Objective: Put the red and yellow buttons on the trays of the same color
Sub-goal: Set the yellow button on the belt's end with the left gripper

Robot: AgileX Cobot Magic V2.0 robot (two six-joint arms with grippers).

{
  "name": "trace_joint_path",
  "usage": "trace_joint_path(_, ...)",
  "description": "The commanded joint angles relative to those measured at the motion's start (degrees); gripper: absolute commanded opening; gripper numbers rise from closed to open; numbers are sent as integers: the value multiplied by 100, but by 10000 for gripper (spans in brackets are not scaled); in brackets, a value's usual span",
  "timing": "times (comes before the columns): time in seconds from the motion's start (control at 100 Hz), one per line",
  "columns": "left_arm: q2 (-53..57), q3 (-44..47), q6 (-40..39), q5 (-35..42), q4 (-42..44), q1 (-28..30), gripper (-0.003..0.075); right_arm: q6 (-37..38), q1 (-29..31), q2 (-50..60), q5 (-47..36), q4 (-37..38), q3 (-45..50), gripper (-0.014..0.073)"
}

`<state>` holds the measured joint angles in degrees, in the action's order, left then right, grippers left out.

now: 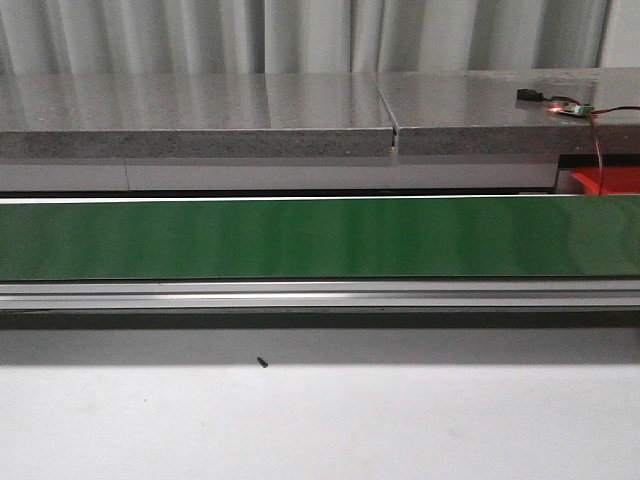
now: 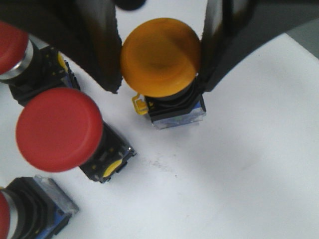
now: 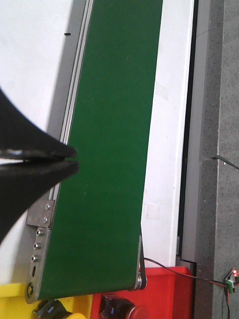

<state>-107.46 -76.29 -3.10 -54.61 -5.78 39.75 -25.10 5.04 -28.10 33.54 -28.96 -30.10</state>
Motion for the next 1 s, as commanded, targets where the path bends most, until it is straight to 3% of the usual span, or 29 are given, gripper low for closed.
trace_joint_path(0.0,298,-151,71,5,-91,10,186,-34,0,-3,-313,-164,-148,-66)
trace_joint_path(0.53,2145,-151,117,-369,-251,-163,186,-34,0,-3,-313,-164,-148,-66)
trace_joint_path(0.99,2346,-307,261,-414,-262,-2052,186,-34,0,-3,-313,-164,-148,-66)
